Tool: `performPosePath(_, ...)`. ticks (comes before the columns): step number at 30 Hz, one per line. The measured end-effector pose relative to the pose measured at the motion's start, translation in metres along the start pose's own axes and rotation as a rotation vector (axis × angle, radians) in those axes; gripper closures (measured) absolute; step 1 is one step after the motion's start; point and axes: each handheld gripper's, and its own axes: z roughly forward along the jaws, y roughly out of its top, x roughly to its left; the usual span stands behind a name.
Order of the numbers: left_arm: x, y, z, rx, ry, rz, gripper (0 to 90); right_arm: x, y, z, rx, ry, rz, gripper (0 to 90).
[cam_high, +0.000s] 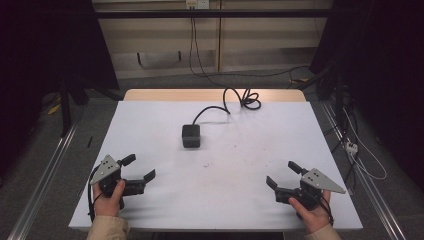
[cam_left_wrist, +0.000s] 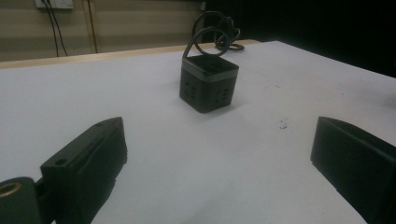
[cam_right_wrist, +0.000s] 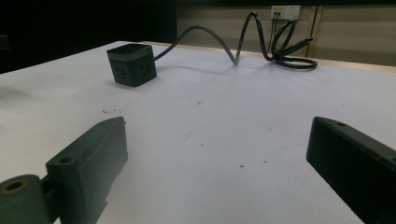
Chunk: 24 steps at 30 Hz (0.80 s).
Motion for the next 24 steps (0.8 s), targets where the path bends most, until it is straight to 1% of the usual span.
performPosePath(15, 0.001, 0.004, 0.01, 0.0, -0.005, 0.006, 3.4, -0.001, -0.001, -0.001, 0.005, 0.002, 0.006, 5.6)
performPosePath(17, 0.001, 0.006, 0.013, -0.013, -0.004, -0.01, 3.4, -0.001, -0.001, -0.001, 0.006, 0.004, 0.005, 5.7)
performPosePath(20, 0.002, 0.007, 0.015, -0.017, 0.0, -0.01, 3.3, -0.001, -0.001, -0.001, 0.007, 0.004, 0.003, 5.7)
performPosePath(21, 0.003, 0.009, 0.018, -0.028, 0.0, -0.028, 3.3, -0.001, -0.001, -0.001, 0.007, 0.004, 0.007, 5.8)
performPosePath(22, 0.003, 0.009, 0.018, -0.028, 0.0, -0.028, 3.3, -0.001, -0.001, -0.001, 0.006, 0.005, 0.007, 5.8)
performPosePath(23, 0.004, 0.011, 0.021, -0.036, 0.015, -0.035, 3.3, -0.001, -0.001, -0.001, 0.007, 0.006, 0.004, 5.8)
performPosePath(24, 0.004, 0.012, 0.022, -0.033, 0.019, -0.039, 3.4, -0.002, -0.001, -0.001, 0.007, 0.005, 0.004, 5.8)
